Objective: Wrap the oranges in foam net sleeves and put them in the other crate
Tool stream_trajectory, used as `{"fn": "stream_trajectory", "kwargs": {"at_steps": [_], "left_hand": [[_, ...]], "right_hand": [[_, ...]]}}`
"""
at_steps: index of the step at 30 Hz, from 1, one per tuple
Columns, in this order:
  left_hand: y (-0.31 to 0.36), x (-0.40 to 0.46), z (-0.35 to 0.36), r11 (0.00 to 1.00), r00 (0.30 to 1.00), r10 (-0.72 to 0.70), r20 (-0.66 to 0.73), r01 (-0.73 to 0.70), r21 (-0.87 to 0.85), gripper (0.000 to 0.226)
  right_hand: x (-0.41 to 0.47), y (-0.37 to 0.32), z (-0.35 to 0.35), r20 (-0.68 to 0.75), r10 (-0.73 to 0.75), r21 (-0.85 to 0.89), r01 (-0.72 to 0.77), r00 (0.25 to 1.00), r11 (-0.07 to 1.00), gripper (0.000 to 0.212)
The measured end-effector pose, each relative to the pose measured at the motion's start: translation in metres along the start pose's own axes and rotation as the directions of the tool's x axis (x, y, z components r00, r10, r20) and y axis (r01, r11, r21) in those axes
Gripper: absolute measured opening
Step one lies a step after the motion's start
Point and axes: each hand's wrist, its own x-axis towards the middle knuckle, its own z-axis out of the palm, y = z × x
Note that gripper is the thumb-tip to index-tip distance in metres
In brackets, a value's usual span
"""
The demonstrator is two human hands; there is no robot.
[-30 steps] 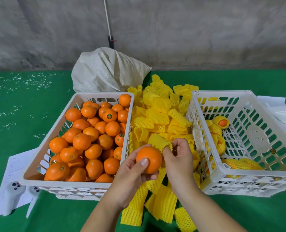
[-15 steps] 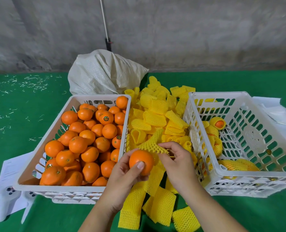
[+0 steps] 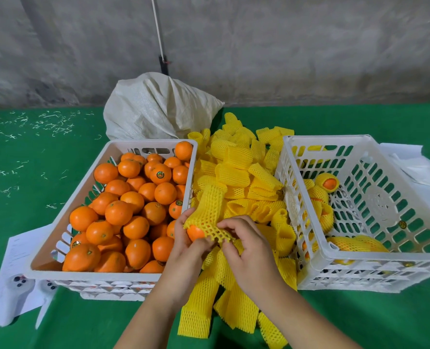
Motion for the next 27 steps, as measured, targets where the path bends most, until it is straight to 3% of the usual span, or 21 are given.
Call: {"fn": "stream_trajectory", "kwargs": {"at_steps": [3,11,13,15,20,27], "left_hand": [[0.002,0.000,-0.002,0.984,0.997,0.042,0.068,-0.053,0.172,0.074],[0.007,0.008,-0.011,0.863,0.947,0.301,-0.111,-0.220,0.455,0.048],[0.006,0.005,-0.013,0.866,0.942,0.300,-0.153,-0.201,0.457,0.041],[0.006,0.003,-0.012,0.911,0.947,0.252,-0.198,-0.163,0.379,0.050],[0.008,0.000,-0.018,0.931,0.983,0.185,0.006,-0.178,0.319,0.078],[0.004,-0.004,-0.039,0.879,0.982,0.121,0.147,-0.175,0.443,0.084]], "right_hand": [[-0.001,0.003,-0.002,-0.058,0.002,-0.013,-0.002,0.998,1.000,0.033],[-0.004,-0.011,0.002,-0.061,-0.138,-0.042,0.135,0.989,0.990,0.020],[-0.004,-0.012,0.007,-0.059,-0.133,-0.042,0.130,0.989,0.991,0.026],[-0.005,-0.010,0.010,-0.039,-0.065,-0.036,0.064,0.997,0.997,0.040],[-0.006,-0.005,0.015,0.052,0.009,0.011,-0.009,0.999,1.000,0.055],[-0.001,0.002,0.014,-0.046,-0.013,-0.023,0.012,0.999,1.000,0.046]]}}
